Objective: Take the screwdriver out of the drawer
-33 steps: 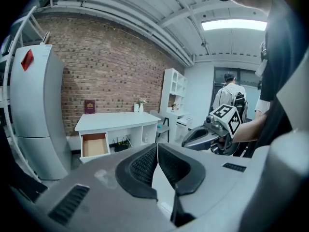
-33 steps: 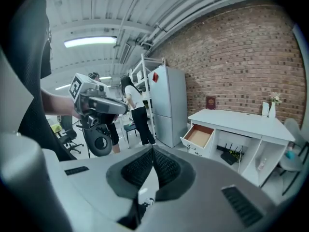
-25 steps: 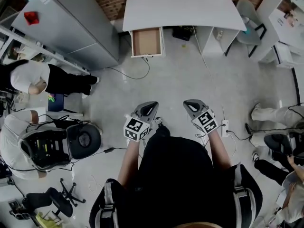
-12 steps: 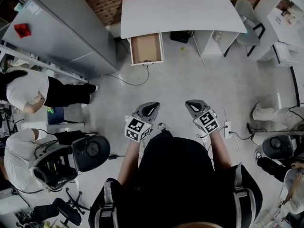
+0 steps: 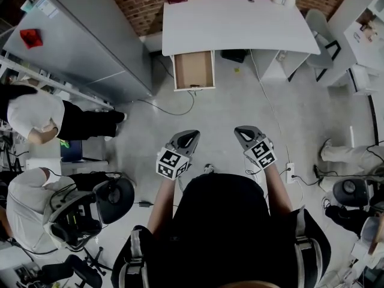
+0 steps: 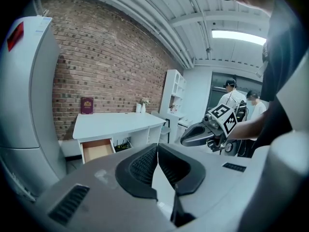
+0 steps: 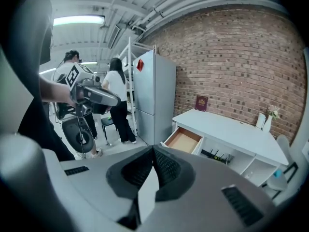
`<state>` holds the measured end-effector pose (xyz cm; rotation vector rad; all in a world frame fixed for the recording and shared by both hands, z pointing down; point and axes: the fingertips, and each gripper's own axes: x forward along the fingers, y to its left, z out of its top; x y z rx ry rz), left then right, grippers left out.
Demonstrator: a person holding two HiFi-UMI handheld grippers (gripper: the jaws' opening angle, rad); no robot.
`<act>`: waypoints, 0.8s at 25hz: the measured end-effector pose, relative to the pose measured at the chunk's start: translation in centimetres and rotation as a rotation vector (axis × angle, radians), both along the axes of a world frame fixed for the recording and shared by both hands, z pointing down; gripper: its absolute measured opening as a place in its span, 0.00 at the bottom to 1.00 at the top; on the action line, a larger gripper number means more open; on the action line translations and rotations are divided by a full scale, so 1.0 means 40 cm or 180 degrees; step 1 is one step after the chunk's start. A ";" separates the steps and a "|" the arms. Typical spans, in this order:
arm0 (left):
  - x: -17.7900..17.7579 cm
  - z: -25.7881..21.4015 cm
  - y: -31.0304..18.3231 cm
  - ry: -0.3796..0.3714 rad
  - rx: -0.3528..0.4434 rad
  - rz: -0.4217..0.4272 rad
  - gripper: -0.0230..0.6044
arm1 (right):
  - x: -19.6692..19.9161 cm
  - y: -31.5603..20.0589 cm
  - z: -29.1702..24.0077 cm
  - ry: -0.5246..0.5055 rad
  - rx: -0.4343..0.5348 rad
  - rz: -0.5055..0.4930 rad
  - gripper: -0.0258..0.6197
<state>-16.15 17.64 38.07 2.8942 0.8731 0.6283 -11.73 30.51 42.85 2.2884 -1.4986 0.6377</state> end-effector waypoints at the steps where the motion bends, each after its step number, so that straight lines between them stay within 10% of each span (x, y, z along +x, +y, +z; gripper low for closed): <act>1: 0.006 -0.001 -0.012 0.0012 -0.0006 -0.0008 0.07 | 0.004 -0.012 0.002 0.0000 -0.0010 -0.0011 0.13; 20: 0.140 0.003 -0.037 -0.0040 -0.0037 -0.0730 0.07 | 0.167 -0.062 0.040 -0.0030 -0.0178 -0.0835 0.13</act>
